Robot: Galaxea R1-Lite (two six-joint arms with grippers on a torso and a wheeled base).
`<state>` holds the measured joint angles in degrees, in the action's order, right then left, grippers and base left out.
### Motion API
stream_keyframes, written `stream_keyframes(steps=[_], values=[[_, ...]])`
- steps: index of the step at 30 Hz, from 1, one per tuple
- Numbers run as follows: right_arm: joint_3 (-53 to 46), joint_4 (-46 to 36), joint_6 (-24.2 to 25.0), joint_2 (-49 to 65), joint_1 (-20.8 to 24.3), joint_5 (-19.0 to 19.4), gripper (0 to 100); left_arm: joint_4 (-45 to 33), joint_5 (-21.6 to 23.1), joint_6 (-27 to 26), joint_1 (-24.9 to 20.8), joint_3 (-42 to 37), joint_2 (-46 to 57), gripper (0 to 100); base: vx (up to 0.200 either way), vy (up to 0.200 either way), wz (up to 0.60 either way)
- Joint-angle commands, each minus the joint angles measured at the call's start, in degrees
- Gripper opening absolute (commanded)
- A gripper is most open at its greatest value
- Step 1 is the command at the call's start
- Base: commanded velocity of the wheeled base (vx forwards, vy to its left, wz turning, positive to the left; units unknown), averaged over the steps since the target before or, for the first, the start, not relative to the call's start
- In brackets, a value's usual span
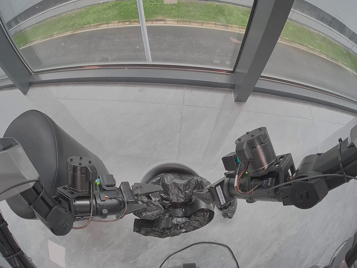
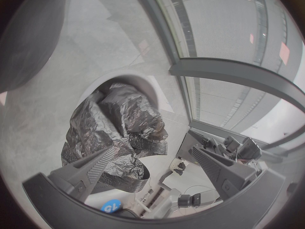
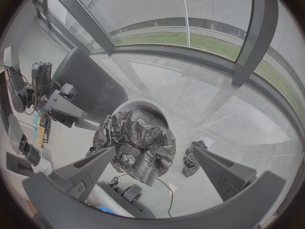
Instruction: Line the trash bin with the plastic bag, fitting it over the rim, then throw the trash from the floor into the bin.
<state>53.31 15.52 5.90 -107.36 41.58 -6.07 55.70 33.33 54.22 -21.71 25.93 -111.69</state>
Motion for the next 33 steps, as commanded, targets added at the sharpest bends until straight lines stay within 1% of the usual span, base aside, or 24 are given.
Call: stream_keyframes(steps=[1, 2, 3, 4, 5, 7, 11, 17, 25, 30, 33], values=[[0.74, 0.48, -0.36, -0.92, 2.19, -1.22, 100, 5.65, -0.63, -8.61, 0.0, -5.28, 3.58, 100, 0.0, 0.0, 0.0], [0.74, 0.48, -0.19, -0.92, 2.19, -1.14, 100, 5.91, -0.72, -9.49, 0.0, -5.63, 3.76, 100, 0.0, 0.0, 0.0], [0.74, 0.48, 0.96, -0.92, 1.66, -0.35, 100, 6.53, -0.72, -14.59, -0.09, -7.3, 4.82, 100, 0.0, 0.0, 0.0], [0.57, 0.48, 1.75, -0.66, 1.22, 0.09, 100, 6.7, -0.81, -16.52, 0.0, -7.91, 5.25, 100, 0.0, 0.0, 0.0], [0.39, 0.48, 2.54, -0.48, 0.52, 0.62, 100, 6.7, -0.81, -18.1, 0.0, -8.44, 5.69, 100, 0.0, 0.0, 0.0], [0.22, 0.39, 3.5, -0.3, -0.27, 1.32, 100, 6.7, -0.81, -19.24, -0.09, -9.05, 6.05, 100, 0.0, 0.0, 0.0], [0.57, 0.57, 3.68, -0.22, -1.33, 1.94, 100, 6.79, -0.55, -19.33, -0.17, -8.79, 5.78, 100, 0.0, 0.0, 0.0], [0.83, 0.57, 3.77, -0.92, -1.15, 2.12, 100, 6.88, -0.46, -19.42, -0.17, -8.88, 5.96, 100, 0.0, 0.0, 0.0], [4.0, 0.57, 3.77, -4.08, -1.59, 2.2, 100, 7.14, -0.81, -19.51, 0.0, -9.23, 5.69, 100, 0.0, 0.0, 0.0], [6.02, 0.57, 3.77, -6.37, -1.15, 2.12, 100, 10.92, -1.42, -19.51, 0.0, -12.75, 4.99, 100, 0.0, 0.0, 0.0], [6.98, 0.57, 3.59, -6.54, -0.98, 2.12, 100, 14.7, -2.3, -19.51, -0.17, -14.77, 5.17, 100, 0.0, 0.0, 0.0]])
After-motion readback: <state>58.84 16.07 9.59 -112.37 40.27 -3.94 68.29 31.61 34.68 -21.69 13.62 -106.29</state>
